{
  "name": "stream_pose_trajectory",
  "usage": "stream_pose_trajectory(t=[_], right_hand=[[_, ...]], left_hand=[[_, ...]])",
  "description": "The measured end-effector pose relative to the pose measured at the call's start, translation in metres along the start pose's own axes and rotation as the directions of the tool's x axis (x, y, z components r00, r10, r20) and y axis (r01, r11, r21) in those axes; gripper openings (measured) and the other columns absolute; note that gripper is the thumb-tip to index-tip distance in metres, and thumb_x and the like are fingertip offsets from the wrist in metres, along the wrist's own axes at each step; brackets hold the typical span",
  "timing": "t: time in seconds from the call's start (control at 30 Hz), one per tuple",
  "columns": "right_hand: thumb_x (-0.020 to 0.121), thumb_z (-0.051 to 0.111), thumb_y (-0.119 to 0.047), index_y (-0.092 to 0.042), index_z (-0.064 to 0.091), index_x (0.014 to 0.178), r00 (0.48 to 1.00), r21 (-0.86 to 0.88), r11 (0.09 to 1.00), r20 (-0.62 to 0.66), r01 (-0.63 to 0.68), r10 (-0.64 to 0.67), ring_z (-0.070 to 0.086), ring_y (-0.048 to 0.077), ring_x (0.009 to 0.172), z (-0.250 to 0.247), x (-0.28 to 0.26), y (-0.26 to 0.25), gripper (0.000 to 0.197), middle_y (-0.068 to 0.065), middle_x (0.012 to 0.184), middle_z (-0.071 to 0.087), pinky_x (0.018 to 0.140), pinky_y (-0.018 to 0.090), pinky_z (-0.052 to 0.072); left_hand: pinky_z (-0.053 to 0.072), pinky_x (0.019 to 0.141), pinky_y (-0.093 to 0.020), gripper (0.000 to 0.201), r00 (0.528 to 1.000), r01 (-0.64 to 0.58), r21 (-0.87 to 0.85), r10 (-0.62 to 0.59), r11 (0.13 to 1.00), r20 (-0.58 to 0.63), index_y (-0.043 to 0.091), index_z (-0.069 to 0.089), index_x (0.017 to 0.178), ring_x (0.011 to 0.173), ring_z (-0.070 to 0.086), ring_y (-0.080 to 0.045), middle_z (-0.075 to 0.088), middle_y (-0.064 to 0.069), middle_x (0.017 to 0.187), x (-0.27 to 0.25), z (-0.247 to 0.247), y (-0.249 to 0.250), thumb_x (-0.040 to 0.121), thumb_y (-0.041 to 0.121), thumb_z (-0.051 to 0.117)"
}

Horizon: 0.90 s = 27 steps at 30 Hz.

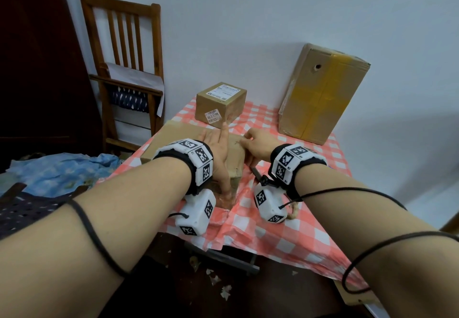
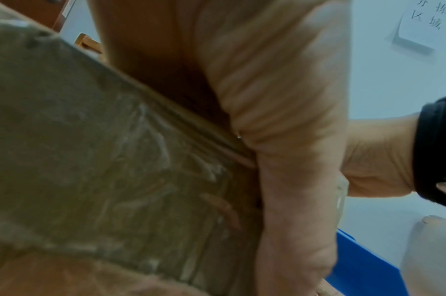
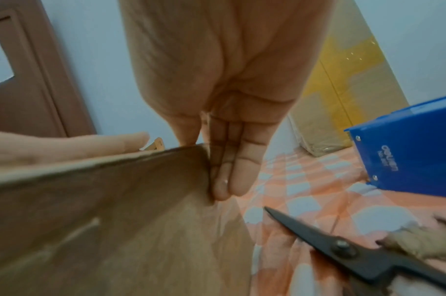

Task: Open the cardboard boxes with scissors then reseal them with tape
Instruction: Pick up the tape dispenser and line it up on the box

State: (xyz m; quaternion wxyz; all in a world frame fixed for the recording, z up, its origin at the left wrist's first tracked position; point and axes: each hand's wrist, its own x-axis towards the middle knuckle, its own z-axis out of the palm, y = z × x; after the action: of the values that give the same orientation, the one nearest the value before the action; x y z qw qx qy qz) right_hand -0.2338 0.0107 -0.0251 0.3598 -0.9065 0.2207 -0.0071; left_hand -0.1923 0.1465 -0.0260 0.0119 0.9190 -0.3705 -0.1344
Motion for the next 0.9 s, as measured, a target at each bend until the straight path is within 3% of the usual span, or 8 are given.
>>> stream_pose_trajectory(t=[0.07,0.13,0.2,0.3,0.43,0.57,0.73,0.9], right_hand=[[0.1,0.035,-0.024,0.01,0.056,0.105,1.0,-0.008,1.0,-0.029,-0.009,0.009,0.068,0.034,0.065,0.001,0.003,-0.003,0.04,0.022,0.079,0.069,0.068,0.044,0.059],[0.092,0.046,-0.05,0.005,0.063,0.09,0.999,-0.054,0.998,-0.037,-0.022,0.02,0.066,0.027,0.056,0.005,0.005,-0.008,0.058,0.016,0.07,0.069,0.062,0.037,0.059],[0.087,0.05,-0.059,0.0,0.061,0.079,0.998,-0.101,0.995,-0.058,-0.028,0.023,0.062,0.021,0.049,0.008,0.007,-0.01,0.061,0.01,0.061,0.065,0.055,0.031,0.055],[0.096,0.045,-0.044,-0.001,0.057,0.084,0.997,-0.163,0.986,-0.076,0.019,-0.032,0.063,0.024,0.057,0.006,0.014,-0.006,0.046,0.012,0.07,0.066,0.067,0.037,0.058],[0.101,0.034,-0.025,-0.008,0.048,0.075,0.996,-0.151,0.988,-0.09,-0.015,0.002,0.066,0.036,0.088,0.006,0.017,-0.003,0.034,0.023,0.096,0.067,0.084,0.045,0.054],[0.087,0.048,-0.06,-0.002,0.058,0.076,0.994,-0.116,0.993,-0.11,-0.034,0.021,0.061,0.023,0.054,0.01,0.015,-0.005,0.061,0.011,0.066,0.066,0.059,0.031,0.054],[0.1,0.037,-0.031,-0.009,0.045,0.075,0.992,-0.162,0.987,-0.125,0.004,-0.025,0.065,0.032,0.074,0.008,0.023,-0.001,0.035,0.017,0.083,0.066,0.075,0.042,0.056],[0.095,0.045,-0.045,-0.008,0.049,0.084,0.992,-0.142,0.99,-0.123,0.019,-0.037,0.061,0.027,0.066,0.012,0.02,0.004,0.039,0.014,0.08,0.064,0.06,0.034,0.051]], left_hand=[[0.01,0.119,-0.047,0.163,1.0,-0.002,-0.01,0.002,1.0,-0.001,0.009,-0.036,0.141,0.145,-0.003,-0.036,-0.003,-0.014,0.158,0.004,0.001,-0.002,0.047,0.053,0.089],[0.009,0.12,-0.045,0.163,1.0,-0.013,-0.001,0.013,1.0,-0.018,0.007,-0.035,0.141,0.145,-0.002,-0.034,0.0,-0.014,0.157,0.005,0.003,-0.003,0.046,0.053,0.089],[0.007,0.12,-0.042,0.16,0.999,-0.021,-0.003,0.021,1.0,-0.038,0.005,-0.032,0.142,0.145,0.001,-0.033,0.004,-0.014,0.156,0.007,0.004,-0.003,0.048,0.052,0.088],[0.009,0.12,-0.045,0.166,0.998,-0.033,0.011,0.034,0.999,-0.043,0.005,-0.033,0.142,0.146,0.001,-0.032,0.003,-0.015,0.156,0.012,0.006,-0.005,0.04,0.059,0.087],[0.008,0.12,-0.044,0.164,0.999,-0.03,0.007,0.03,1.0,-0.031,0.007,-0.035,0.141,0.145,0.001,-0.033,0.003,-0.013,0.157,0.01,0.005,-0.005,0.044,0.056,0.088],[0.009,0.119,-0.045,0.161,0.999,-0.015,-0.008,0.015,1.0,-0.035,0.008,-0.032,0.143,0.145,-0.001,-0.034,0.004,-0.011,0.156,0.008,0.005,-0.002,0.047,0.052,0.089],[0.01,0.119,-0.047,0.166,0.999,-0.025,-0.004,0.024,1.0,-0.023,0.008,-0.035,0.141,0.145,-0.001,-0.034,0.002,-0.012,0.156,0.011,0.007,-0.005,0.042,0.055,0.089],[0.01,0.12,-0.046,0.166,0.999,-0.024,0.019,0.025,1.0,-0.039,0.007,-0.032,0.143,0.145,0.0,-0.033,0.003,-0.013,0.156,0.014,0.007,-0.005,0.039,0.059,0.088]])
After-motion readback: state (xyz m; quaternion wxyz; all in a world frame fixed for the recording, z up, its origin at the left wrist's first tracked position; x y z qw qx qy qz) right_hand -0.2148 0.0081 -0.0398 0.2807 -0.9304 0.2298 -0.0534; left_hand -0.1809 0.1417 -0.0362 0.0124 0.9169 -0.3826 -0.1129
